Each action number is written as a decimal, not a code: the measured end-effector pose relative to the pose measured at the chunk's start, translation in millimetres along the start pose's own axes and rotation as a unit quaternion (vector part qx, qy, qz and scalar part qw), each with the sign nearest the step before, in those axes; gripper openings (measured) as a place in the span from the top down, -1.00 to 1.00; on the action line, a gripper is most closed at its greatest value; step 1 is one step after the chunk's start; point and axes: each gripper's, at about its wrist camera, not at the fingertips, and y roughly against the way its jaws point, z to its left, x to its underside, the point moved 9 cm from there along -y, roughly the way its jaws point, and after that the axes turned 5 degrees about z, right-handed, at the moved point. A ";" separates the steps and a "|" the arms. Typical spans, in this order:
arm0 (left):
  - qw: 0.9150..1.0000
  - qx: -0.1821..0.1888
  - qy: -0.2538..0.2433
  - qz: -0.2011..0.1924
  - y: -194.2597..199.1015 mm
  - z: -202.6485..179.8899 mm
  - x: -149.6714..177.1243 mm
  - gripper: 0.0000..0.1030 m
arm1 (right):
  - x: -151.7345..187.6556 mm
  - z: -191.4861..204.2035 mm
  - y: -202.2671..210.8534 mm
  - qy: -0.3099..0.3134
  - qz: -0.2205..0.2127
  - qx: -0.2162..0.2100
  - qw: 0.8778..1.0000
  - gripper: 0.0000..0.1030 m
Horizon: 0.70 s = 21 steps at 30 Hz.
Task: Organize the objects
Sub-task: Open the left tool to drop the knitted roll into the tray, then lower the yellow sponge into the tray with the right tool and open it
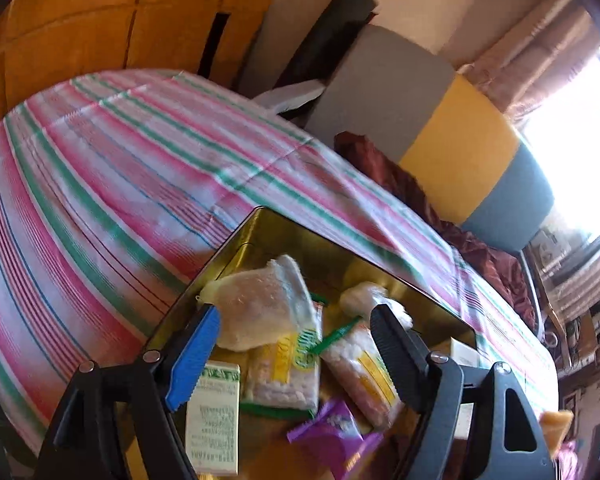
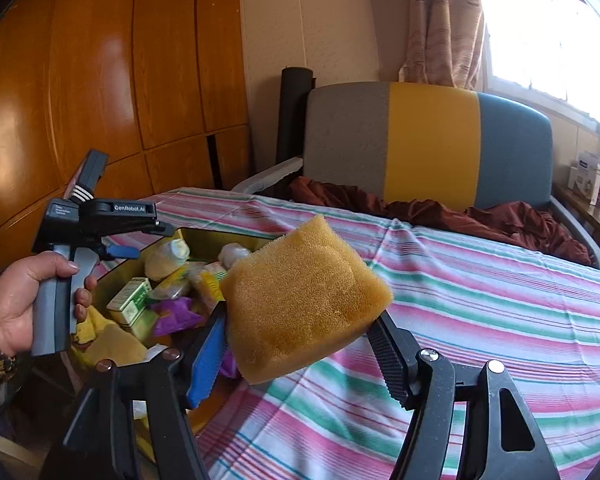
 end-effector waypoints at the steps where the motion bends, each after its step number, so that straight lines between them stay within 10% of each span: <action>1: 1.000 0.000 -0.010 -0.007 6.1 -2.4 1.7 -0.53 | 1.2 3.7 -1.6 0.002 0.003 -0.004 1.000 -0.32; 21: 0.985 -0.079 -0.084 -0.125 108.8 16.7 11.0 -0.53 | -3.0 125.3 -55.6 0.052 0.103 -0.129 0.985 -0.37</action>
